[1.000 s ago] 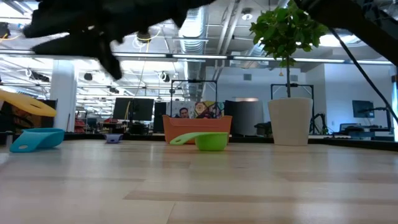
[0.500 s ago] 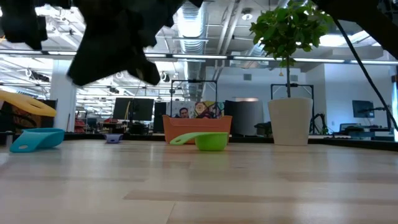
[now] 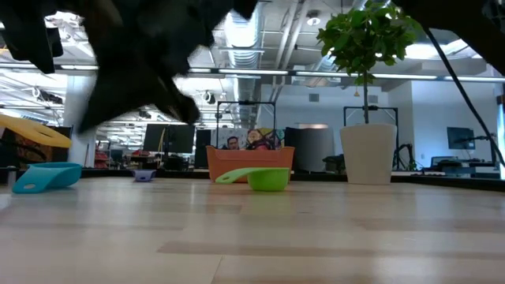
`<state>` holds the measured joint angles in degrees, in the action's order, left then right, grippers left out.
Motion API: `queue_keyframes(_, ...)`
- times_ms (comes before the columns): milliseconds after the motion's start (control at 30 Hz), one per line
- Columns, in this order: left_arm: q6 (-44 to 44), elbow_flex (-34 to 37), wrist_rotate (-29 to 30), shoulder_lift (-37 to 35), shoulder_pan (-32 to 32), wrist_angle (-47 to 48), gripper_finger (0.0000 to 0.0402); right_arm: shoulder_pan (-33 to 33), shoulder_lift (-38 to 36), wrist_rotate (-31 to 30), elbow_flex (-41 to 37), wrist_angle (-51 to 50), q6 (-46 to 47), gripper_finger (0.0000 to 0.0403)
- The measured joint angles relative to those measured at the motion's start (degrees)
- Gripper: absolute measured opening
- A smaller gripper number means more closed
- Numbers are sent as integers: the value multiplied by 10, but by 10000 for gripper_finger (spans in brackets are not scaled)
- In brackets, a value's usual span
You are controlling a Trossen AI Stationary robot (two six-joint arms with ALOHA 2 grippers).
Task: Nest measuring cups in basket
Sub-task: Stack the yellow measuring cup on top of the blue measuring cup
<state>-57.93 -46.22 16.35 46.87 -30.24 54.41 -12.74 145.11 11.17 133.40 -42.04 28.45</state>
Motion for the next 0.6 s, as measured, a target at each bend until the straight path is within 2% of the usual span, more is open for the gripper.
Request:
queue_keyframes(267,19,0,-10,0,0,1,105,-15,28,-28,2,56,89,19)
queue_keyframes(600,33,0,-11,0,0,2,105,-31,31,-34,0,46,106,11)
